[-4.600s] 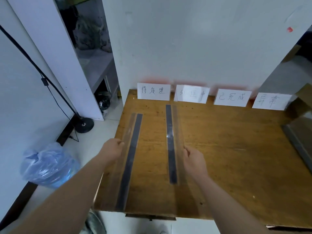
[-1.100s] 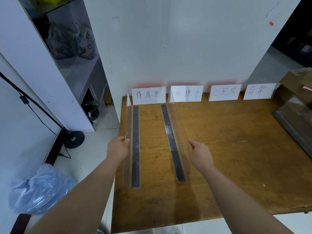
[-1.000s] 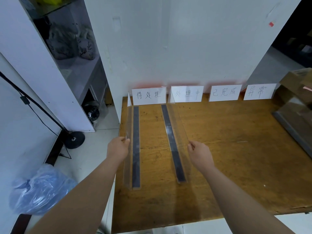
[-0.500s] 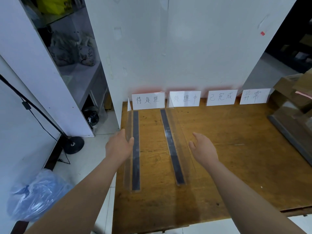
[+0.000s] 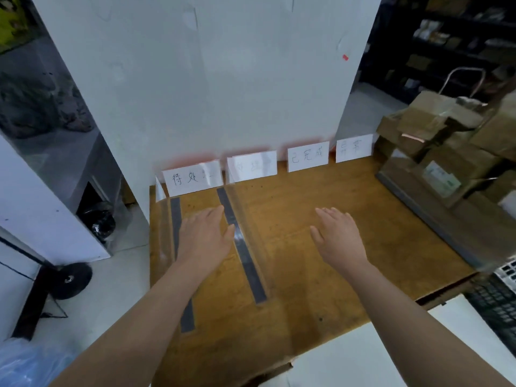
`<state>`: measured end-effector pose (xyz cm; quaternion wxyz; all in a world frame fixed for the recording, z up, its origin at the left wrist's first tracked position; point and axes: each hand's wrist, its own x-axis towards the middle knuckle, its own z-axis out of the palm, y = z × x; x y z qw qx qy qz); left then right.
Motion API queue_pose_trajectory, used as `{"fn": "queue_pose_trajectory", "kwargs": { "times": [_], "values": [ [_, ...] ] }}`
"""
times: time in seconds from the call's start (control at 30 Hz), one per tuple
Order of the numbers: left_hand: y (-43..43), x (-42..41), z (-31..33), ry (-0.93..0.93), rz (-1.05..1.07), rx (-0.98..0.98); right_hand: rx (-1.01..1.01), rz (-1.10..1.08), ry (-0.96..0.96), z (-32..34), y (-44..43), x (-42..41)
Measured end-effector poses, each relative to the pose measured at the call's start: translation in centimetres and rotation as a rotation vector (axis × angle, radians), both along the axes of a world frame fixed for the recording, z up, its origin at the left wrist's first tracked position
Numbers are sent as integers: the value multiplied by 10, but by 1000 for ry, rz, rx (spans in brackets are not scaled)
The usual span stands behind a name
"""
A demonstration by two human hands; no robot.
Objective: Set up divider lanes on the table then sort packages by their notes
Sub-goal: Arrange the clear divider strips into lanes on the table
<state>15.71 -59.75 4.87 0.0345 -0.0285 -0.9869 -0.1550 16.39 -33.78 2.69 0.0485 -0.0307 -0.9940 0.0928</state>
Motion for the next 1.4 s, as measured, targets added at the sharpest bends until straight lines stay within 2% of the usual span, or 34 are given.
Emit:
{"fn": "queue_pose_trajectory", "kwargs": {
  "times": [0.3, 0.7, 0.83, 1.2, 1.4],
  "values": [
    [142, -3, 21, 11, -210, -30, -21, -224, 3, 14, 140, 44],
    [375, -8, 17, -43, -406, -4, -59, -348, -15, 12, 365, 100],
    [433, -23, 11, -61, -460, -20, -49, -390, -32, 7, 404, 105],
    [562, -97, -27, -87, -715, -19, -226, -461, -7, -19, 469, 74],
    [612, -135, -53, -124, -893, -191, -278, -527, -56, -27, 486, 52]
  ]
}}
